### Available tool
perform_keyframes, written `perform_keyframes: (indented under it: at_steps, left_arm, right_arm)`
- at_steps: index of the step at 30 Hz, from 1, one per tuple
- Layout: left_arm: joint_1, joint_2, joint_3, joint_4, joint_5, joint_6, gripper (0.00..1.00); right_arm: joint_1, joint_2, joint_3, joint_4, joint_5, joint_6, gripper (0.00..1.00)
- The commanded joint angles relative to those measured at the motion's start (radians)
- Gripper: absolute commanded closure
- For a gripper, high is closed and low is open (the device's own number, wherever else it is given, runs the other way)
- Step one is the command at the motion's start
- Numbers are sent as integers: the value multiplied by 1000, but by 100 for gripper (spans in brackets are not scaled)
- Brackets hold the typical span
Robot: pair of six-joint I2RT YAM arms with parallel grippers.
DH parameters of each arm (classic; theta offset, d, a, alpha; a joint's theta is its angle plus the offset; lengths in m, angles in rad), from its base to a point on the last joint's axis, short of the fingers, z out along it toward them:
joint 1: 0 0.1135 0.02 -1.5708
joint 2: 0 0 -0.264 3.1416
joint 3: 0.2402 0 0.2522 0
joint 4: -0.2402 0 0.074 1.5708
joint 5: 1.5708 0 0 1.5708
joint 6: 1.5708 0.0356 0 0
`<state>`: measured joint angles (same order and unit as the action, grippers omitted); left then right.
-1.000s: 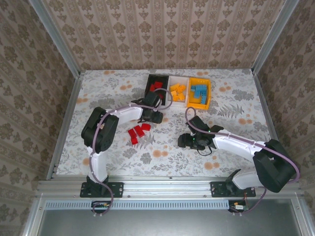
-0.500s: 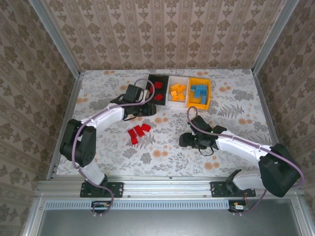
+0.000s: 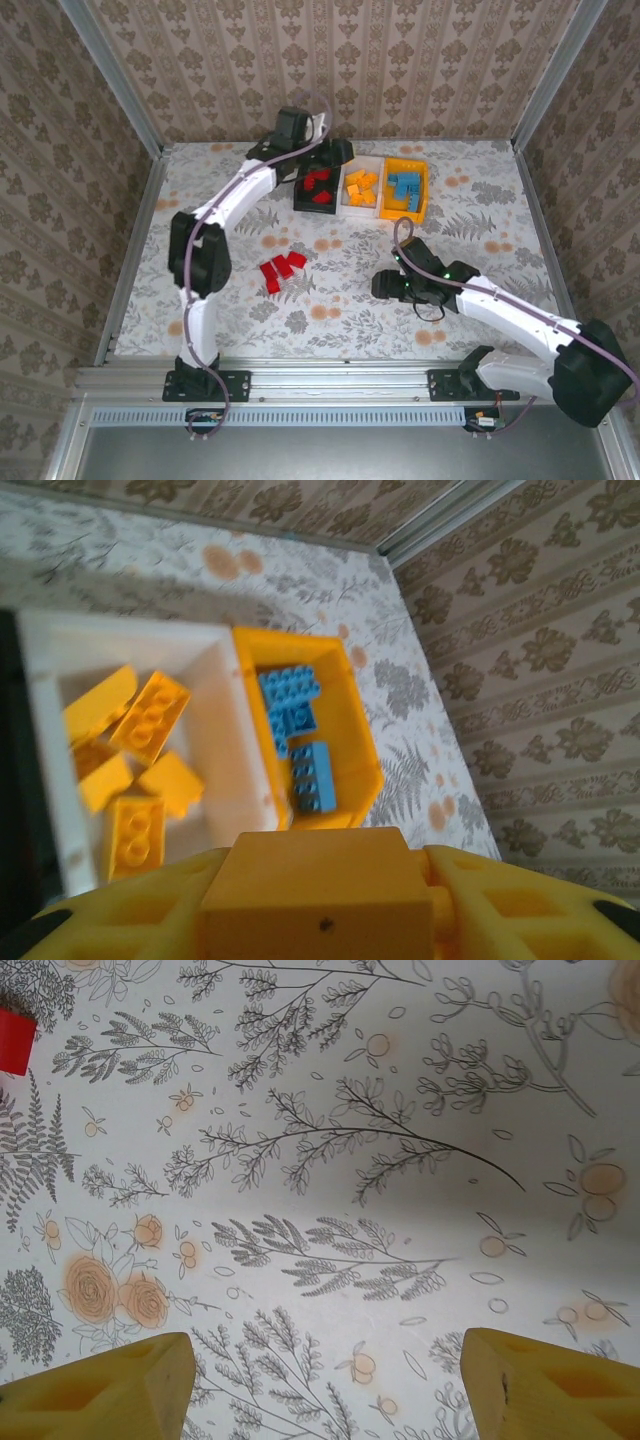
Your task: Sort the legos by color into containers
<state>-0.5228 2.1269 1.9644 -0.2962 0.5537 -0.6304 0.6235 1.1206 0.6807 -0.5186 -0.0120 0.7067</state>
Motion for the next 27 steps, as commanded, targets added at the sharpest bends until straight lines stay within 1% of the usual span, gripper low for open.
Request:
perform_keyframes:
  at_steps: [1,6,9,14,21,27]
  left_arm:
    - [-14,154,158,-69,50,-36,49]
    - [-28,369,455,-183,40,-37,49]
    - [-41,440,561,-232,27,-22,49]
    - [-46,450,562,-241,15,-9,48]
    - [-37,444,551,-261,11,4,39]
    - [-37,422,522,-249,12,4,36]
  right_arm:
    - [-10,-52,-25,-85,43,-13,27]
    - [-18,-108,-48,-116,58,-9,27]
    - [-24,-130,-61,-124,61,-6,27]
    - [-33,-130,-66,-122,58,-9,27]
    - [-34,-114,-63,-101,39,-5,27]
    - [-34,-122,-66,-106,38,2,27]
